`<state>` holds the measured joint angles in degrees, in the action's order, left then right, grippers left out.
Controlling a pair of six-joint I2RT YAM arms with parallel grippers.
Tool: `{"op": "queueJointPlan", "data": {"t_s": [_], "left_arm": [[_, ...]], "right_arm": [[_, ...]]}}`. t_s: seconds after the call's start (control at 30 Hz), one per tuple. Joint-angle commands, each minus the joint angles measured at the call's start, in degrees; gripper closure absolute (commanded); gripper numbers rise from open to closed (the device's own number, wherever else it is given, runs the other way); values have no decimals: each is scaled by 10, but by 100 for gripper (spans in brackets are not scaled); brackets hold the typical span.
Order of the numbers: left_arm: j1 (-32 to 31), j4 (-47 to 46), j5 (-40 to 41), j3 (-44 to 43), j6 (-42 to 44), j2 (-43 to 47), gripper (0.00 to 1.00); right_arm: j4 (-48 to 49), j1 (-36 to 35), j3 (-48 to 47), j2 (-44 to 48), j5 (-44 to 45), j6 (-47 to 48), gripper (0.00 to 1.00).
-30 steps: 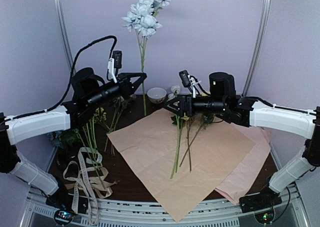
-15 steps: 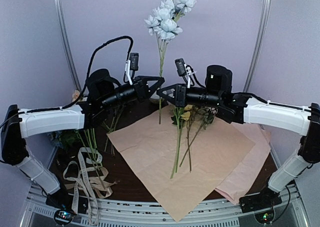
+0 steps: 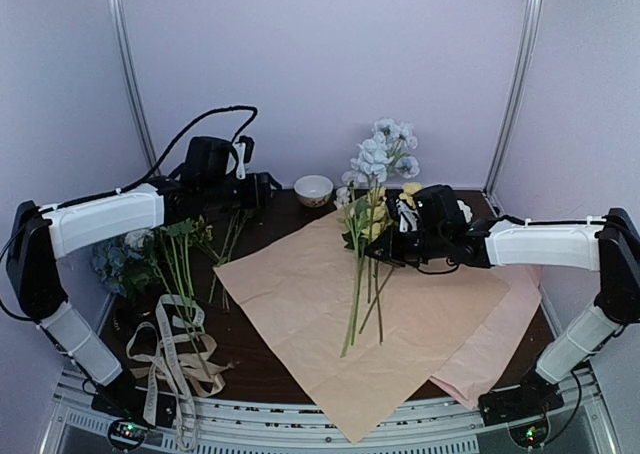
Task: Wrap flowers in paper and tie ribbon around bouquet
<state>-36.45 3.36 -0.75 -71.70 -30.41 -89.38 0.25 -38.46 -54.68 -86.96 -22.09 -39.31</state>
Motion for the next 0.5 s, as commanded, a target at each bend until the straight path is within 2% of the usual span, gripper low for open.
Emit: {"op": "queueJointPlan", "data": {"t_s": [0.0, 0.23, 0.3, 0.33, 0.47], "left_arm": [[57, 155, 54, -4, -14, -44, 31], [90, 165, 55, 22, -4, -72, 31], [93, 164, 53, 25, -2, -74, 31], [93, 163, 55, 27, -2, -74, 31], [95, 166, 59, 29, 2, -72, 31]], "right_arm": [[-57, 17, 0, -35, 6, -46, 100], [-42, 29, 29, -71, 1, -80, 98], [-51, 29, 33, -70, 7, -80, 72], [-60, 29, 34, -66, 14, -79, 63], [-141, 24, 28, -4, 90, -36, 52]]}}
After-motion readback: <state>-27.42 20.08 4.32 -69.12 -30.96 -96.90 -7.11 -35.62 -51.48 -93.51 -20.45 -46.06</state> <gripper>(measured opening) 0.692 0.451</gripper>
